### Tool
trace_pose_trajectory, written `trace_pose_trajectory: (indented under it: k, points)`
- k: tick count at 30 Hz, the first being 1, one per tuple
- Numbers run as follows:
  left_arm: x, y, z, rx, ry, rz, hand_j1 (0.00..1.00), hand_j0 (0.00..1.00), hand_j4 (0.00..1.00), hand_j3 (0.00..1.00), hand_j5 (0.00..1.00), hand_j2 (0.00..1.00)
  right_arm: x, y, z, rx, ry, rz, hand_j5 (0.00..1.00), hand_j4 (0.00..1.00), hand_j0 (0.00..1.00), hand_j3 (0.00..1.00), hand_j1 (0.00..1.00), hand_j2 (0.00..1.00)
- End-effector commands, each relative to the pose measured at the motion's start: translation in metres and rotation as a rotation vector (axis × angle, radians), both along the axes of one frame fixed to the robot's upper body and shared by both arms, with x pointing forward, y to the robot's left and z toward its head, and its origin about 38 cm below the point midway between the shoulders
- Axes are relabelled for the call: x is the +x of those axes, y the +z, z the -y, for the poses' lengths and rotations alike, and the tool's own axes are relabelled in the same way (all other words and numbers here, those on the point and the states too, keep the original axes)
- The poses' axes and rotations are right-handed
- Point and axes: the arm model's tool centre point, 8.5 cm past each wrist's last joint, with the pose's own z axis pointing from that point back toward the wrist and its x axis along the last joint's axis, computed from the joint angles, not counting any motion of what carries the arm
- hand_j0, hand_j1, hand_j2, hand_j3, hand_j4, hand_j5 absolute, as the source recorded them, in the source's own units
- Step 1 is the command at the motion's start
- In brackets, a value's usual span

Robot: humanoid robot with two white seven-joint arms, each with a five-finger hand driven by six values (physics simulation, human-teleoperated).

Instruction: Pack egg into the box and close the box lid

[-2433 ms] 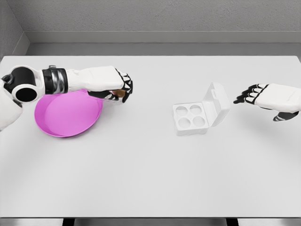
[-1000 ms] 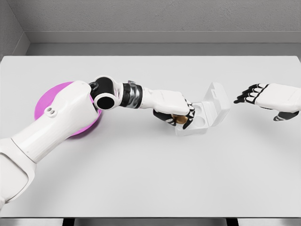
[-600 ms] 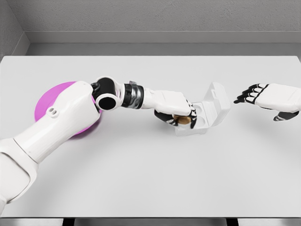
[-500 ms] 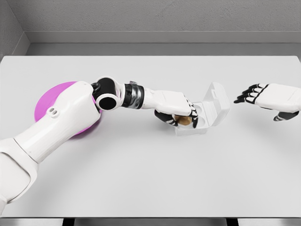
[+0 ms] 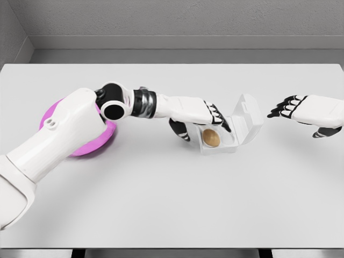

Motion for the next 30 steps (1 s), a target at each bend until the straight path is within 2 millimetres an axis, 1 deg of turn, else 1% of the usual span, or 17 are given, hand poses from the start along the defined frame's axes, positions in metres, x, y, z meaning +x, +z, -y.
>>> trace_pose_trajectory:
  k: [1,2,3,4,6,7,8,11,13,15,19,23,25,26,28,30]
  points:
    - [0.011,0.006,-0.044,-0.025,0.077,-0.039,1.00,1.00,1.00,1.00,1.00,1.00,0.000,0.001,0.000,0.003,-0.003,0.000,1.00,1.00,1.00,1.00,1.00,1.00]
    - [0.016,0.013,-0.064,-0.034,0.111,-0.041,1.00,1.00,1.00,1.00,1.00,1.00,0.000,0.001,0.000,0.003,-0.003,0.000,1.00,1.00,1.00,1.00,1.00,1.00]
    - [0.023,0.025,-0.092,-0.026,0.157,-0.024,1.00,1.00,1.00,1.00,1.00,1.00,0.000,0.001,0.000,0.003,-0.003,0.000,1.00,1.00,1.00,1.00,1.00,1.00]
    - [0.028,0.040,-0.115,-0.036,0.198,0.008,1.00,1.00,1.00,1.00,1.00,1.00,0.000,0.001,0.000,0.003,-0.003,0.000,1.00,1.00,1.00,1.00,1.00,1.00]
    - [0.034,0.055,-0.160,-0.026,0.284,0.041,1.00,1.00,1.00,1.00,1.00,1.00,0.000,0.001,0.000,0.003,-0.003,0.000,1.00,1.00,1.00,1.00,1.00,1.00]
    - [0.035,0.061,-0.177,-0.029,0.318,0.052,1.00,1.00,1.00,1.00,1.00,1.00,0.000,0.001,0.000,0.005,-0.002,0.001,1.00,1.00,1.00,1.00,1.00,1.00]
    - [0.035,0.065,-0.186,-0.040,0.337,0.054,1.00,1.00,1.00,1.00,1.00,1.00,0.000,0.001,0.000,0.003,-0.003,0.001,1.00,1.00,1.00,1.00,1.00,1.00]
    - [0.036,0.065,-0.190,-0.056,0.349,0.042,1.00,1.00,1.00,1.00,1.00,1.00,0.000,-0.001,-0.001,0.004,0.000,-0.004,1.00,1.00,1.00,1.00,1.00,1.00]
    - [0.036,0.068,-0.199,-0.066,0.369,0.049,1.00,1.00,1.00,1.00,1.00,1.00,0.001,-0.003,-0.002,0.006,0.000,-0.005,1.00,1.00,1.00,1.00,1.00,1.00]
    - [0.035,0.067,-0.199,-0.074,0.371,0.043,1.00,1.00,1.00,1.00,1.00,1.00,0.001,-0.007,-0.007,-0.005,0.009,-0.004,1.00,1.00,1.00,1.00,1.00,1.00]
    - [0.035,0.067,-0.200,-0.073,0.372,0.044,1.00,1.00,1.00,1.00,1.00,1.00,0.001,-0.007,-0.011,0.001,0.019,0.000,1.00,1.00,1.00,1.00,1.00,1.00]
    - [0.035,0.067,-0.199,-0.074,0.370,0.045,1.00,1.00,1.00,1.00,1.00,1.00,-0.002,-0.005,-0.022,0.001,0.055,0.010,1.00,1.00,1.00,1.00,1.00,1.00]
    - [0.035,0.067,-0.199,-0.074,0.370,0.045,1.00,1.00,1.00,1.00,1.00,1.00,-0.003,-0.007,-0.024,0.001,0.060,0.004,1.00,1.00,1.00,1.00,1.00,1.00]
    - [0.035,0.067,-0.199,-0.074,0.370,0.045,1.00,1.00,1.00,1.00,1.00,1.00,-0.003,-0.006,-0.026,0.003,0.066,0.007,1.00,1.00,1.00,1.00,1.00,1.00]
    - [0.035,0.067,-0.199,-0.074,0.370,0.045,1.00,1.00,1.00,1.00,1.00,1.00,-0.008,-0.003,-0.039,0.007,0.106,0.021,1.00,1.00,1.00,1.00,1.00,1.00]
    - [0.035,0.067,-0.200,-0.073,0.371,0.044,1.00,1.00,1.00,1.00,1.00,1.00,-0.009,0.000,-0.042,0.011,0.115,0.030,1.00,1.00,1.00,1.00,1.00,1.00]
